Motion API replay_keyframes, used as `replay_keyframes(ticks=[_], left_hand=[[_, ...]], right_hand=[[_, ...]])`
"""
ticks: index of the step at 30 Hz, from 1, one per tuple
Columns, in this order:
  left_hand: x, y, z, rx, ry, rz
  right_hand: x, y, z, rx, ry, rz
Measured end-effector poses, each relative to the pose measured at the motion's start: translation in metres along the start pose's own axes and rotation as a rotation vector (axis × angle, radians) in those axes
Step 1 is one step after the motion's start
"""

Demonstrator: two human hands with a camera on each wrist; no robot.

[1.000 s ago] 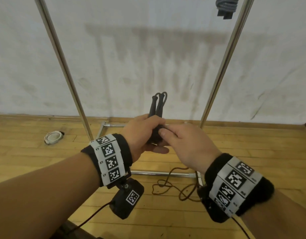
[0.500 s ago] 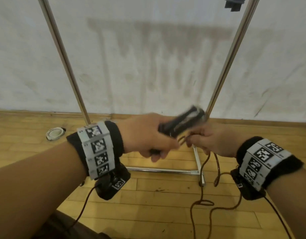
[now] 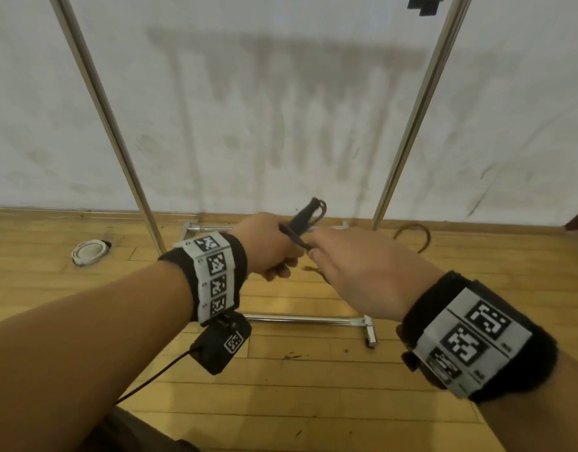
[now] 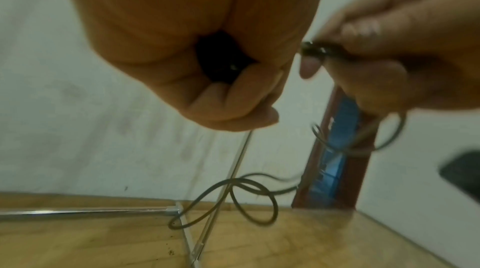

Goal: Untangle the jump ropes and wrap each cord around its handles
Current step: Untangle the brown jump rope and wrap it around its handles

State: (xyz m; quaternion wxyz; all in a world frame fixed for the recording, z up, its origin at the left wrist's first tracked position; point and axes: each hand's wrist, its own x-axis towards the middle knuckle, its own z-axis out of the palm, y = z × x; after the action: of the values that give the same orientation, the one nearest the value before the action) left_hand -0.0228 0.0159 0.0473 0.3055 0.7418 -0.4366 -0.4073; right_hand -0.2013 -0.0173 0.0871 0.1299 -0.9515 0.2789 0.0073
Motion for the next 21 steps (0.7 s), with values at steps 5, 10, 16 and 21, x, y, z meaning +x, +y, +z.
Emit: replay_keyframes(ticks=[5,10,16,21], left_hand=[[-0.005,-0.005,-0.028,-0.361,-0.224,0.099],[-0.018,0.005,-0.027,-0.603,-0.249,0.078],[-0.038,0.010,-0.003,0.143,-0.561,0.123],[-0.030,0.006,0.012,0.490,-0.489,-0.006]], right_hand=[[-0.003,0.025,0.015,0.327,-0.076,0.101],[0.000,0.039,0.030,0.494,-0.131,0.082],[0.007,0.061,0.029,0.332,-0.156,0.118],[0.011,0.049,0.005,0.041,-0.071,0.127]])
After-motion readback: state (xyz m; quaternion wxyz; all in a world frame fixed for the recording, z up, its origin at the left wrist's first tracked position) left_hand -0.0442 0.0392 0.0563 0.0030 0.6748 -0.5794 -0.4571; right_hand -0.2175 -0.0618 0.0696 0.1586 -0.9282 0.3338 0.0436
